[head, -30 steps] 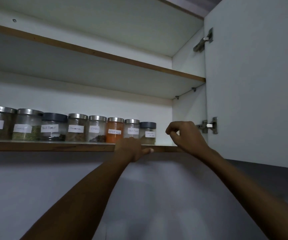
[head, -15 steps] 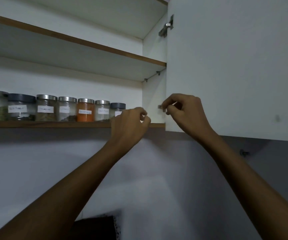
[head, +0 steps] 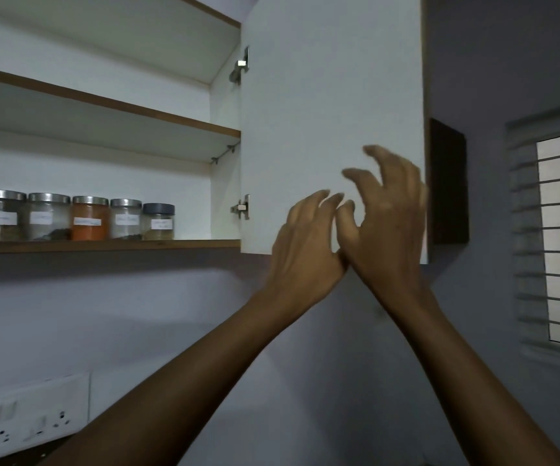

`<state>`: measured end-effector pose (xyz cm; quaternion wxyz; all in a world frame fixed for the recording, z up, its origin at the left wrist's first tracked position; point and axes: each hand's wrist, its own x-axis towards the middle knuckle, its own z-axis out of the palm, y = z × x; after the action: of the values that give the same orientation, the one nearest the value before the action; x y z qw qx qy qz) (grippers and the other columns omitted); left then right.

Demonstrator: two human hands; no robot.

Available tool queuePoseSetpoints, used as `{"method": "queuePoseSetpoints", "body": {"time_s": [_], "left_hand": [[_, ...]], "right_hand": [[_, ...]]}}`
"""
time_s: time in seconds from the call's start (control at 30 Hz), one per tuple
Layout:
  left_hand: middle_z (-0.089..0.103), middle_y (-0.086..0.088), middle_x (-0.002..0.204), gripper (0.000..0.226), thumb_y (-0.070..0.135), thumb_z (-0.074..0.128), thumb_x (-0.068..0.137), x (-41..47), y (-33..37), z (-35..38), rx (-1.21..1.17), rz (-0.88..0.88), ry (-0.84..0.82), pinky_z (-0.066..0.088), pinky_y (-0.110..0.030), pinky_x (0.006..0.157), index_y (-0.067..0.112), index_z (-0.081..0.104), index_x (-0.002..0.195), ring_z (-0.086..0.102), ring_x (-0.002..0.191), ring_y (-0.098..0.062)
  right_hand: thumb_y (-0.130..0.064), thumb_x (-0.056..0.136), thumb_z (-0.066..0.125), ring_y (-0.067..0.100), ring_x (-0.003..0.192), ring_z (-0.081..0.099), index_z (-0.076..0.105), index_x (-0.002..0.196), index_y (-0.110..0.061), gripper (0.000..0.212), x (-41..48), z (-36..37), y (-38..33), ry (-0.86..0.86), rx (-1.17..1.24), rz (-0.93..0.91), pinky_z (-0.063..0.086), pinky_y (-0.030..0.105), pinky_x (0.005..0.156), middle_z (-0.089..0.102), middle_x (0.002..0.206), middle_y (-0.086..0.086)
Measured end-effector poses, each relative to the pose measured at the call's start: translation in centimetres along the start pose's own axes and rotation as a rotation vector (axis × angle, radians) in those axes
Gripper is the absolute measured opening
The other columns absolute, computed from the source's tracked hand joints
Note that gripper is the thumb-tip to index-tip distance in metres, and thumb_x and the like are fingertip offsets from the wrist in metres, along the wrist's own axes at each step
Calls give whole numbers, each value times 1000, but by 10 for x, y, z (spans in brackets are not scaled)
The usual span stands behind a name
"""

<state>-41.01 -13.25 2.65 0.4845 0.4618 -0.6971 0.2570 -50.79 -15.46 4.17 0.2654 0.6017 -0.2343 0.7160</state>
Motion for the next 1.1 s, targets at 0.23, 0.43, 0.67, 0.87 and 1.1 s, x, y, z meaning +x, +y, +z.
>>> {"method": "queuePoseSetpoints", "body": {"time_s": [0.23,0.43,0.67,0.87,1.1], "left_hand": [[-10,-5,158,80,34,54,91,20,51,38,59,33,-139,7,-47,118,19,0,149,-8,145,-25],[-27,-13,152,88,35,53,92,28,61,55,176,-62,-241,8,-48,116,15,-12,148,-19,142,-33],[-22,-17,153,81,31,45,97,21,53,60,29,-227,-395,18,-49,113,13,-16,147,-13,143,-32],[-15,-13,156,77,28,43,98,15,49,53,-93,-217,-353,15,-48,117,11,-13,148,-10,144,-29],[-10,-6,158,81,21,55,91,-1,39,15,-231,-12,-200,18,-41,114,36,-6,142,-1,145,-21]], "right_hand": [[-18,86,47,32,142,11,39,137,-21,51,16,-28,43,-141,-81,288,22,50,112,15,155,10],[-14,94,39,27,139,23,15,147,-23,58,14,-25,61,-300,197,482,33,33,102,0,156,9],[-9,95,40,20,119,48,6,148,-25,65,0,-20,62,-342,260,528,36,25,86,40,141,9],[-5,92,46,18,114,53,11,148,-24,68,0,-27,48,-342,306,485,44,26,91,47,136,8],[-11,93,49,19,120,51,14,147,-25,65,1,-30,15,-328,319,437,42,27,95,47,138,6]]}}
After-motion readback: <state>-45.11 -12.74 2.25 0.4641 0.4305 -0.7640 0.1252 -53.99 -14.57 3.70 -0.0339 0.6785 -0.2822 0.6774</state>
